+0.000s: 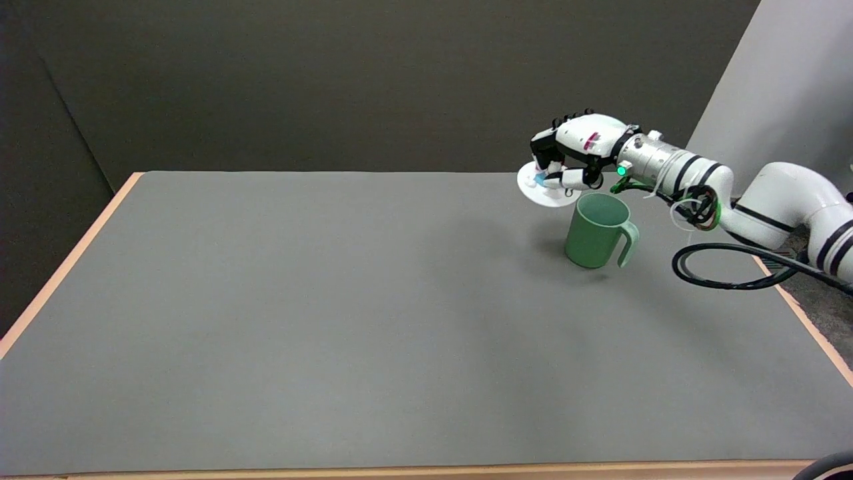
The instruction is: Place the white cup lid onto the cup.
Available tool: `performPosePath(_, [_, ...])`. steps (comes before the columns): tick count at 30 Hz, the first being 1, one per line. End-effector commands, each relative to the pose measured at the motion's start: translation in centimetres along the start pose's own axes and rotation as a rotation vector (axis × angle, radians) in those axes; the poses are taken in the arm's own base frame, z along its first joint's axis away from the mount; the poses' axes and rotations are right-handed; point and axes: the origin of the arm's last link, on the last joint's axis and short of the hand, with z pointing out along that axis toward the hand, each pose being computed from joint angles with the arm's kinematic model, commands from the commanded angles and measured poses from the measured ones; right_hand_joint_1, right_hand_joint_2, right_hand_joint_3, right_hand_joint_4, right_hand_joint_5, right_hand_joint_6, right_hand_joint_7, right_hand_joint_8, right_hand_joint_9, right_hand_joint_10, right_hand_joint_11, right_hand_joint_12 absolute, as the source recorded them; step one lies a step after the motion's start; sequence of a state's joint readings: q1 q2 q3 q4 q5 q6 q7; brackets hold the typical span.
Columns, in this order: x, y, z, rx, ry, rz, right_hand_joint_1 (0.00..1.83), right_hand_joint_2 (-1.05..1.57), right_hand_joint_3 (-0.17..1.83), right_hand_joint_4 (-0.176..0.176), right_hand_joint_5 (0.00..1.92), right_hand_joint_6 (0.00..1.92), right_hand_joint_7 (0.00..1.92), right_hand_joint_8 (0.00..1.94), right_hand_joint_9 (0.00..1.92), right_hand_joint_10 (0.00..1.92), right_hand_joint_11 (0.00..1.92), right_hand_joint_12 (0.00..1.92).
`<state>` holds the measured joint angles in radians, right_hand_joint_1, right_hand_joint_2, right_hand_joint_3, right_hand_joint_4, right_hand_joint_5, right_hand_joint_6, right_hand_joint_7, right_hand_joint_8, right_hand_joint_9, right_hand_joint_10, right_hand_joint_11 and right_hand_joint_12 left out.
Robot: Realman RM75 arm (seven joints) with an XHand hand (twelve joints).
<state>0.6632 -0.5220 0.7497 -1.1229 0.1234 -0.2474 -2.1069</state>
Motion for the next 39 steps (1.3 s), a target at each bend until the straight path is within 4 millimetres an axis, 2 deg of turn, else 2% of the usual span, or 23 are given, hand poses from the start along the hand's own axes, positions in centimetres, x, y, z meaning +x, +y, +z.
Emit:
performPosePath(1, [1.0, 2.0, -1.8, -0.077, -0.019, 0.01, 1.15, 1.19, 0.14, -0.026, 0.62, 1.55, 0.83, 1.23, 0.8, 0.84, 0.43, 1.38])
performPosePath(8, [1.3, 3.2, -2.8, -0.124, -0.003, 0.046, 1.16, 1.18, 0.14, -0.027, 0.64, 1.53, 0.86, 1.2, 0.83, 0.83, 0.46, 1.37])
performPosePath(21, [0.1, 4.7, -4.5, -0.199, -0.03, 0.075, 1.18, 1.13, 0.16, -0.03, 0.69, 1.46, 0.92, 1.1, 0.88, 0.8, 0.57, 1.29])
performPosePath(29, [-0.4, 5.1, -5.3, -0.218, -0.036, 0.085, 1.19, 1.11, 0.17, -0.029, 0.72, 1.43, 0.95, 1.06, 0.93, 0.75, 0.64, 1.26])
performPosePath(39, [-0.1, 5.3, -6.3, -0.242, -0.033, 0.093, 1.19, 1.1, 0.18, -0.033, 0.73, 1.42, 0.96, 1.04, 0.95, 0.74, 0.67, 1.26])
